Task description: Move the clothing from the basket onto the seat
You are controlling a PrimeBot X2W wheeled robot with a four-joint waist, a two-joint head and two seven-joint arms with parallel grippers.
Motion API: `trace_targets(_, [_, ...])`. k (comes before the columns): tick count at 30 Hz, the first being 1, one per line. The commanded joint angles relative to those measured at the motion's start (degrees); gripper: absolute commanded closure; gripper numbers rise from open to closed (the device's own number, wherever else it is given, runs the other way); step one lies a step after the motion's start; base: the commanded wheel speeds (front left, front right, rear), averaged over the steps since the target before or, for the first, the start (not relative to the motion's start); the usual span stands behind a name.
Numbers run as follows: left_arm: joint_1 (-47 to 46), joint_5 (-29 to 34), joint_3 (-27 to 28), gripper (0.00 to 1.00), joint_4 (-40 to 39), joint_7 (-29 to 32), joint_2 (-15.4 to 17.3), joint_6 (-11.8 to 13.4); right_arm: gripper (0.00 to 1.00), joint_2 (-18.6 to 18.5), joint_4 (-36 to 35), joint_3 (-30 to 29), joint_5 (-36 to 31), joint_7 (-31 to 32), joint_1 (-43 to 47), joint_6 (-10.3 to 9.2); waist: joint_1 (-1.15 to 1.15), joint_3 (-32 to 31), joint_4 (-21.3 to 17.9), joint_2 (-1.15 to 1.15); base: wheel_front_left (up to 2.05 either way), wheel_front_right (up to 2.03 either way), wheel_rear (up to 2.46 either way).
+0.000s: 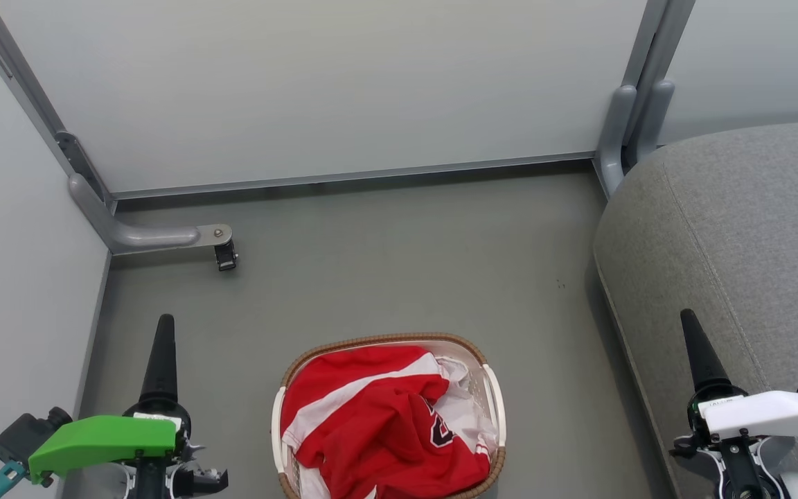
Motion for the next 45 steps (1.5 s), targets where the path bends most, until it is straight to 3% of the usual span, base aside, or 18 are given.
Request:
trace_targets(1, [-0.2, 2.8, -0.4, 0.0, -1.5, -0.7, 0.3, 0.3, 0.0, -0.4, -1.5, 0.1, -2.3, -0.7, 0.0, 0.01, 0.0, 0.0, 0.0, 0.0, 0.0, 0.0, 0.0])
trace_targets(21, [1.8, 28.4, -3.6, 0.0, -2.5, -4.6, 0.4, 1.7, 0.0, -0.6, -3.5, 2.2, -22.1, -4.7, 0.8, 0.02, 0.0, -0.1, 0.0, 0.0, 0.0, 0.0, 0.0])
trace_targets(38, [2.6, 40.4, -5.5, 0.0, -0.2, -7.5, 0.5, 1.6, 0.0, -0.7, -1.9, 3.9, -37.2, -7.5, 1.4, 0.02, 0.0, 0.0, 0.1, 0.0, 0.0, 0.0, 0.0])
trace_targets(45, [2.8, 43.7, -6.2, 0.0, 0.7, -8.5, 0.6, 1.8, 0.0, -0.7, -1.8, 4.4, -40.6, -8.5, 1.6, 0.02, 0.0, 0.0, 0.2, 0.0, 0.0, 0.0, 0.0])
